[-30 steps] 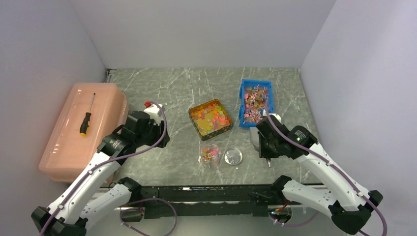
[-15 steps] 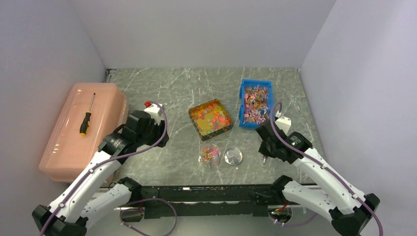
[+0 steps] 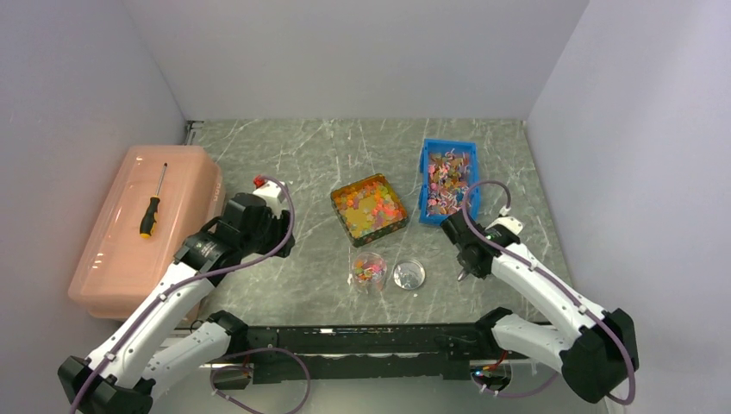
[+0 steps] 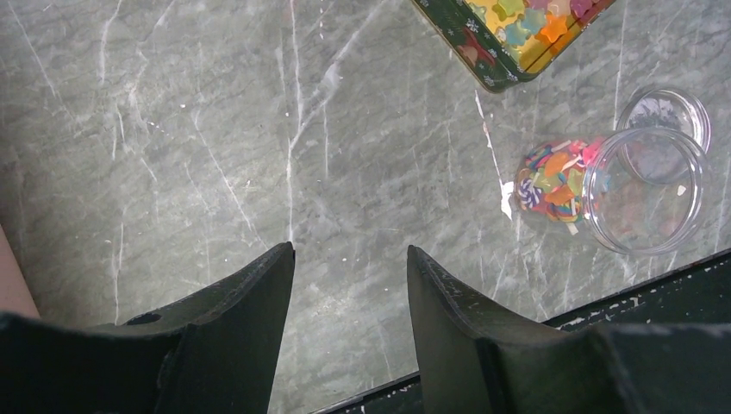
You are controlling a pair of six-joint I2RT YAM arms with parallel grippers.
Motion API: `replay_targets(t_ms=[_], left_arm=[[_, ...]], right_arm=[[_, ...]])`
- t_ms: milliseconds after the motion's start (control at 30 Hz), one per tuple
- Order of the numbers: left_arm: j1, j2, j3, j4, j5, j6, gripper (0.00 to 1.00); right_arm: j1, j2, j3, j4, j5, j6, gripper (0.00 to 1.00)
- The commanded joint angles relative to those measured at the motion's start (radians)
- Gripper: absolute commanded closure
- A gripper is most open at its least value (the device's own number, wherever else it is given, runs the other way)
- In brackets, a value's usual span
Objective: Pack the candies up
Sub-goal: Place the spatula at the center of the board.
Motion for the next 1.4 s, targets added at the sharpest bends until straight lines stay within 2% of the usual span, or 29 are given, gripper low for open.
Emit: replay_targets(t_ms=[0,133,200,533,633,767,967,1133,1167,1233,1367], left_arm=[[-0.004,0.021,0.009,0.015,-0.027,-0.009,0.44],[-0.004,0.039,0.016,0.013,-0.029,-0.014,0.44],[-0.004,0.04,0.015,0.018,-0.023,-0.015,0.43],[-0.004,0.048,0.033,0.014,0.042,-0.034,0.41],[-0.003,0.044,0.045,0.031,0.078,-0.052,0.41],[-0.004,0.045,0.053,0.063,0.135,-0.085,0.39],[-0.004,0.063,0.043,0.126,0.253,-0.146,0.36],[-0.003,0.066,0.042,0.156,0.29,-0.173,0.29],[-0.004,0.067,0.043,0.158,0.293,-0.175,0.21],[-0.004,0.072,0.05,0.157,0.298,-0.175,0.17],[-0.004,0.073,0.046,0.173,0.33,-0.158,0.11]], right_arm=[[-0.042,0.058,-0.031,0.042,0.07,0.112,1.0],[-0.067,0.071,-0.066,0.101,0.071,0.124,1.0],[-0.087,0.068,-0.093,0.149,0.059,0.112,0.93],[-0.196,0.139,-0.18,0.323,-0.023,0.071,0.84],[-0.216,0.149,-0.199,0.349,-0.02,0.071,0.74],[-0.237,0.152,-0.202,0.358,-0.018,0.056,0.55],[-0.25,0.135,-0.173,0.356,-0.024,0.004,0.47],[-0.251,0.085,-0.107,0.324,-0.029,-0.108,0.4],[-0.253,0.07,-0.095,0.323,-0.036,-0.138,0.39],[-0.252,0.041,-0.073,0.328,-0.054,-0.198,0.37],[-0.251,-0.021,-0.05,0.398,-0.177,-0.402,0.38]])
